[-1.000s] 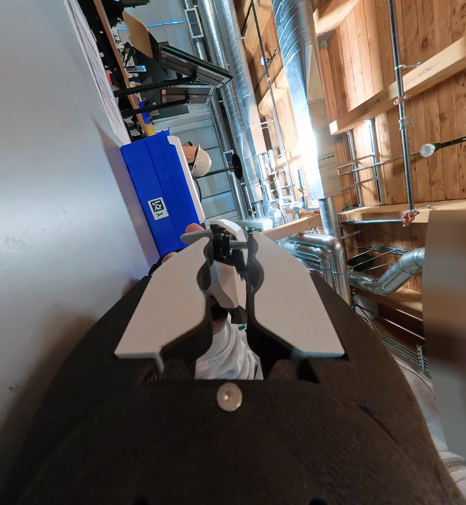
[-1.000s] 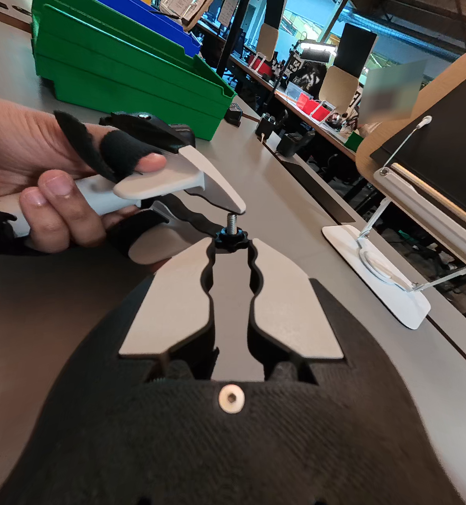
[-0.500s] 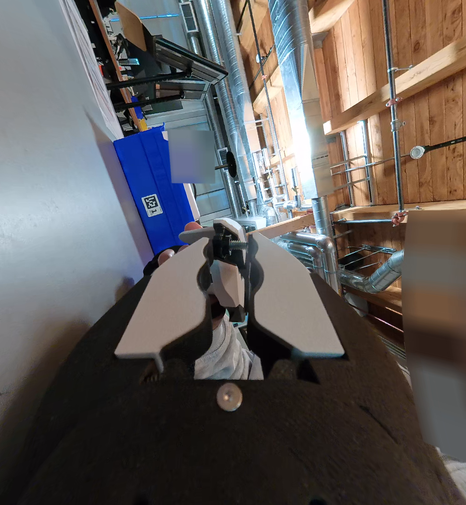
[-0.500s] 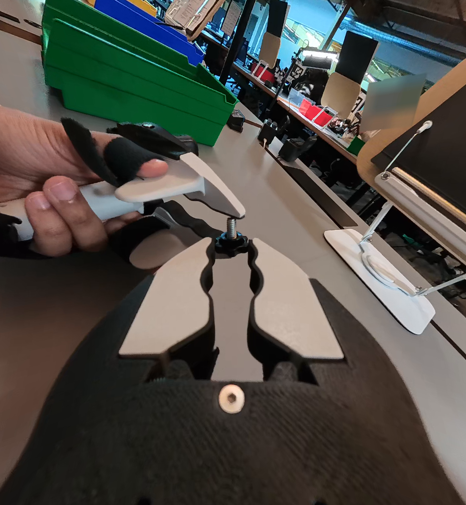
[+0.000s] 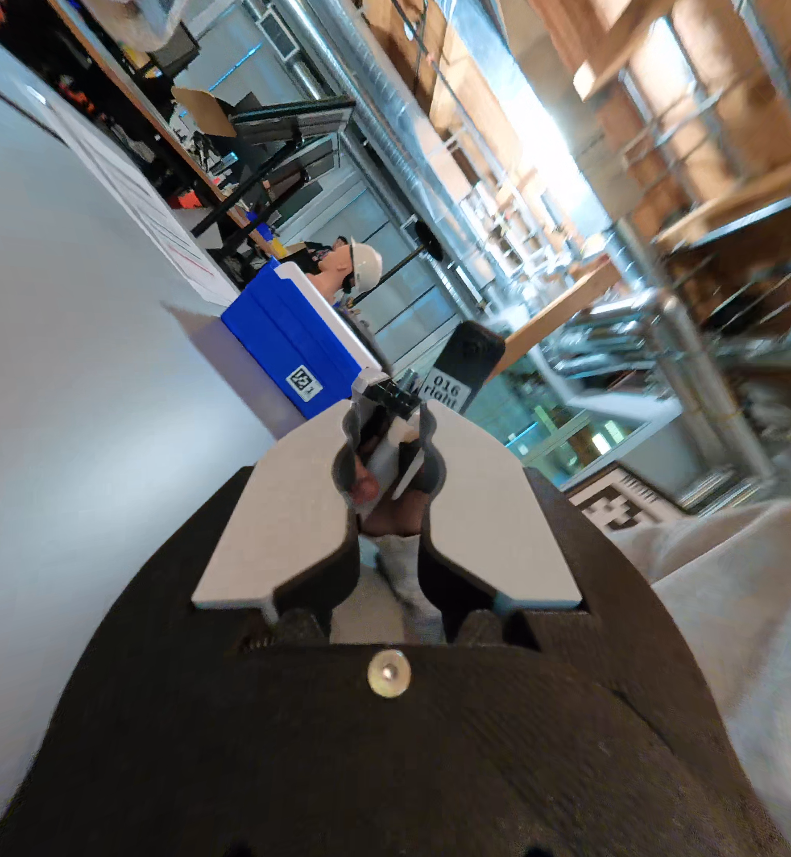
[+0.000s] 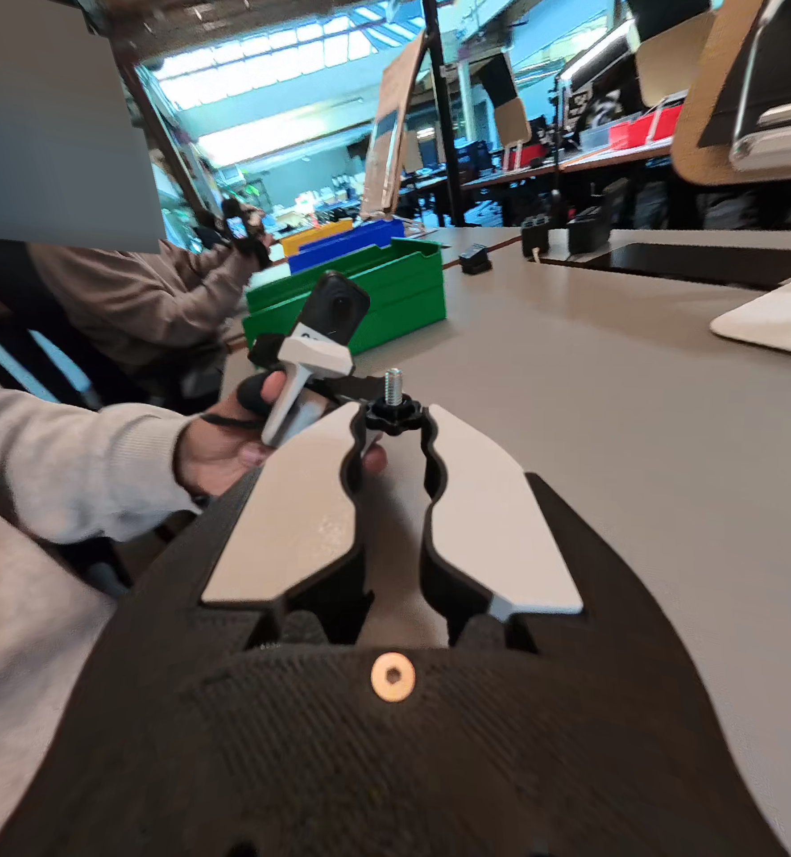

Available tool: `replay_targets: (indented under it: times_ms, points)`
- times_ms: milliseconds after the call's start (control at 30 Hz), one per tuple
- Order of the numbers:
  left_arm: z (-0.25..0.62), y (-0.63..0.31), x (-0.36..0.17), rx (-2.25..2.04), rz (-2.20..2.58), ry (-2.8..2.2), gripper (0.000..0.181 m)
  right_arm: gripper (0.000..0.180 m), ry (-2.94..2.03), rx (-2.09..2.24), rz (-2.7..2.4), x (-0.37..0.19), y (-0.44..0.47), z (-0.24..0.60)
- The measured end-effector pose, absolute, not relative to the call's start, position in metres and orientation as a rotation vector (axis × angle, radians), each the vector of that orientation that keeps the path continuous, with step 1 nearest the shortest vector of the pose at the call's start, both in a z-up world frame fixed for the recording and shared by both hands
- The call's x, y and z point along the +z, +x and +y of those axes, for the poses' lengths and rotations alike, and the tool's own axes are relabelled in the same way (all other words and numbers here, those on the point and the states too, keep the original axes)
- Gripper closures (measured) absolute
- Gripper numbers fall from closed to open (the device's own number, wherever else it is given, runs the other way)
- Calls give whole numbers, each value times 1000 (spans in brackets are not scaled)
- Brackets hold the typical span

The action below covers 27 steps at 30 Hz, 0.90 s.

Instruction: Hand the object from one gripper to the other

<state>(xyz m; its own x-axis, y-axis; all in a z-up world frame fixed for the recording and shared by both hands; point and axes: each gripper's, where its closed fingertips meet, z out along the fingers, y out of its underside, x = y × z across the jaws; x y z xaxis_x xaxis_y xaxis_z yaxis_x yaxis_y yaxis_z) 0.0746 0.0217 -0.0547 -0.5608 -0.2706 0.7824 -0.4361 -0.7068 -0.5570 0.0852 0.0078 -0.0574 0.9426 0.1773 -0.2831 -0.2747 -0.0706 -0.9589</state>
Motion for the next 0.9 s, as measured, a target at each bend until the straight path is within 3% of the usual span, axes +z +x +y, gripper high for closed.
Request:
replay_targets:
  times_ms: [233,533,900]
  points:
    - [10,67,-52,2474,-1701,1350,168,156,-1575,537,8,-53,70,3]
    - [0,57,-42,2524,-1810,1189,164,156,-1663,559,-77,-66,51,9]
    - [-7,57,-52,2447,-1947,1189,175,156,-1652,548,-120,-67,45,11]
